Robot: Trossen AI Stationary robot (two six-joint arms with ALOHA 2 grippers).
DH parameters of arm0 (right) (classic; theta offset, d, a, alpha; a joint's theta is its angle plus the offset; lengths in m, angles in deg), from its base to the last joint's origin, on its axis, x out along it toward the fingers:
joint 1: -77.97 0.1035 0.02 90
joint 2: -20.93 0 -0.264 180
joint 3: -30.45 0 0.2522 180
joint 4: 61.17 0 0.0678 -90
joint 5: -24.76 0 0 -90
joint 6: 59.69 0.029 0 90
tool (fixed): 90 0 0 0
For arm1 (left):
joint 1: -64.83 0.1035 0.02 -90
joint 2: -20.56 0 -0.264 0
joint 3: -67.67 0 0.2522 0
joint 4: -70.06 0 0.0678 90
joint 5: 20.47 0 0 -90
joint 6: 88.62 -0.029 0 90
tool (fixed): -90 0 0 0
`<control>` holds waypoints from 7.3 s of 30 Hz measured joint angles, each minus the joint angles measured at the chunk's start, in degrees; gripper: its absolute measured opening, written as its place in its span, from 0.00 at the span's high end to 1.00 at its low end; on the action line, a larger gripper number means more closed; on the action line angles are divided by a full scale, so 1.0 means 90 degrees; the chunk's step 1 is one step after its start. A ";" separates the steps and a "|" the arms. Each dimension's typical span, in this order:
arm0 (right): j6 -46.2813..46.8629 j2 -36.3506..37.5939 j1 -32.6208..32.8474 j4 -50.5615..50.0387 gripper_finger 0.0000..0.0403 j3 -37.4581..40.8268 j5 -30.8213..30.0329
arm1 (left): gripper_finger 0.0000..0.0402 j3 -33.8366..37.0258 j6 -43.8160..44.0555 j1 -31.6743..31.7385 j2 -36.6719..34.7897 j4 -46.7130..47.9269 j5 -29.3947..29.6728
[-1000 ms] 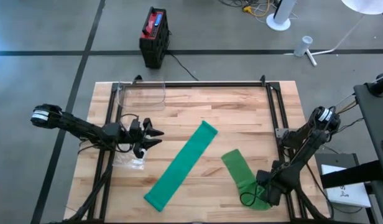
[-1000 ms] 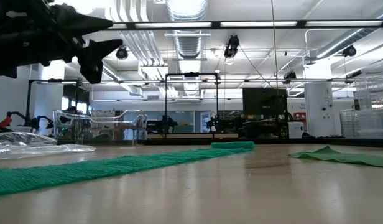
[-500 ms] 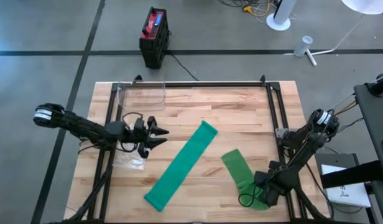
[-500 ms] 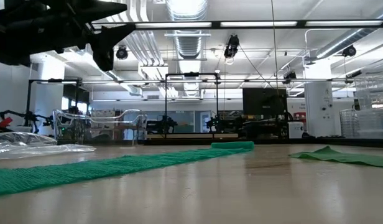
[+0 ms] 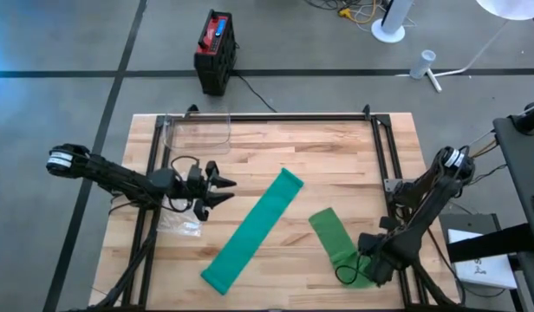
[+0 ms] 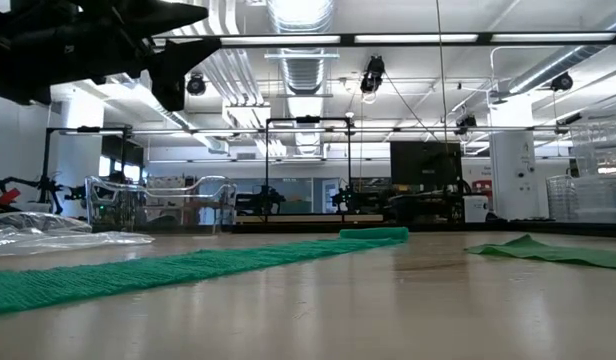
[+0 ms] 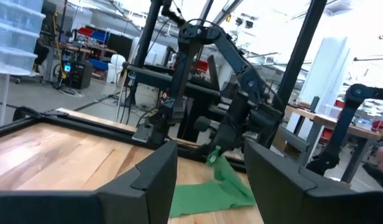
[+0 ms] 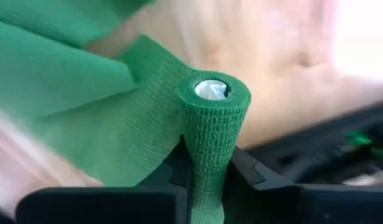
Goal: Roll bandage
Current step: Roll the green bandage
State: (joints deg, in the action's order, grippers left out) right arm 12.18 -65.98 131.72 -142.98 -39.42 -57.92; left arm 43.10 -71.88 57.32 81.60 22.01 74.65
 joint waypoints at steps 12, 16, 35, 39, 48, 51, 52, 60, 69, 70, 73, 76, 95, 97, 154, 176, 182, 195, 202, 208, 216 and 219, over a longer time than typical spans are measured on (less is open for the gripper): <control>-0.1073 0.0187 -0.0940 -0.1099 0.88 -0.2330 -0.3189 | 0.56 -0.1032 -0.0501 -0.0294 0.0831 -0.0006 -0.0305; -0.2045 0.0177 -0.1420 -0.1116 0.89 -0.2993 -0.3756 | 0.56 -0.1924 -0.0873 -0.0512 0.1657 0.0072 -0.0528; -0.6285 0.0374 -0.3416 -0.2282 0.87 -0.5794 -0.5150 | 0.52 -0.7168 -0.1759 0.0401 0.3696 0.5876 -0.0286; -0.6467 0.0693 -0.3829 -0.2111 0.88 -0.5707 -0.5372 | 0.50 -0.7818 -0.1827 0.0751 0.3871 0.7635 -0.0267; -0.5716 0.1403 -0.4040 -0.1676 0.88 -0.3180 -0.6272 | 0.54 -0.5397 -0.1046 0.1127 0.4293 0.5360 0.0961; -0.5730 0.1424 -0.4084 -0.1062 0.88 -0.2257 -0.6293 | 0.56 -0.4639 -0.1018 0.1105 0.4339 0.3392 0.0846; -0.5802 0.1423 -0.4102 -0.0866 0.88 -0.2033 -0.6293 | 0.57 -0.4437 -0.1019 0.1105 0.4382 0.2923 0.0781; -0.6639 0.0709 -0.4149 -0.1215 0.88 -0.2519 -0.5922 | 0.61 -0.4109 -0.1488 0.1161 0.4242 0.1565 -0.0973; -0.5757 0.0362 -0.3506 -0.1684 0.88 -0.4018 -0.4466 | 0.59 -0.5462 -0.1642 0.1132 0.4251 0.2753 -0.2055; -0.5648 0.0369 -0.3403 -0.1691 0.88 -0.4018 -0.4313 | 0.58 -0.5619 -0.1659 0.1100 0.4262 0.2898 -0.2168; -0.5203 0.0369 -0.3123 -0.1716 0.88 -0.4009 -0.4056 | 0.55 -0.5972 -0.1789 0.0921 0.4290 0.2978 -0.2224; -0.4897 0.0376 -0.2899 -0.1724 0.88 -0.4009 -0.3931 | 0.51 -0.6232 -0.1807 0.0776 0.4374 0.3095 -0.2331; -0.3968 0.0388 -0.2847 -0.1698 0.87 -0.4009 -0.4149 | 0.43 -0.8049 -0.1303 0.0908 0.6240 0.3151 -0.2297; -0.3968 0.0388 -0.2847 -0.1701 0.87 -0.4009 -0.4152 | 0.44 -0.8287 -0.1303 0.0906 0.6449 0.3273 -0.2440; -0.5307 0.1718 -0.3025 -0.2395 0.89 -0.6476 -0.2063 | 1.00 -0.8996 -0.2585 0.0129 0.4575 0.4329 -0.1826; -0.5582 0.2041 -0.3017 -0.2447 0.88 -0.4737 -0.1970 | 0.83 -1.1290 -0.1606 -0.0188 0.7363 0.5893 0.0105; -0.5156 0.2225 -0.3013 -0.2424 0.88 -0.3421 -0.1503 | 0.56 -1.1527 -0.2229 -0.0175 0.7170 0.8275 0.1141; -0.4910 0.2594 -0.3013 -0.2433 0.88 -0.2437 -0.0815 | 0.17 -1.2378 -0.2171 -0.0330 0.7072 0.8944 0.0527; -0.5321 0.2952 -0.3017 -0.2076 0.88 -0.2281 -0.0996 | 0.16 -1.1636 -0.2059 -0.0070 0.7132 0.6827 -0.0250; -0.5682 0.3086 -0.3045 -0.1434 0.88 -0.1955 -0.0989 | 0.21 -1.0735 -0.2117 0.0153 0.7137 0.5123 -0.0519; -0.6482 0.2364 -0.3592 -0.1210 0.88 -0.1794 -0.1165 | 0.26 -1.0283 -0.1622 0.0526 0.7152 0.4753 -0.1174; -0.6775 0.2059 -0.3867 -0.1208 0.88 -0.1863 -0.1166 | 0.27 -1.0121 -0.1728 0.0515 0.7133 0.4646 -0.1452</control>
State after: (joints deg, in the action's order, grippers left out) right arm -48.80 -47.45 96.92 -153.85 -56.19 -68.41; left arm -47.98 -87.43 61.96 145.79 63.82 61.59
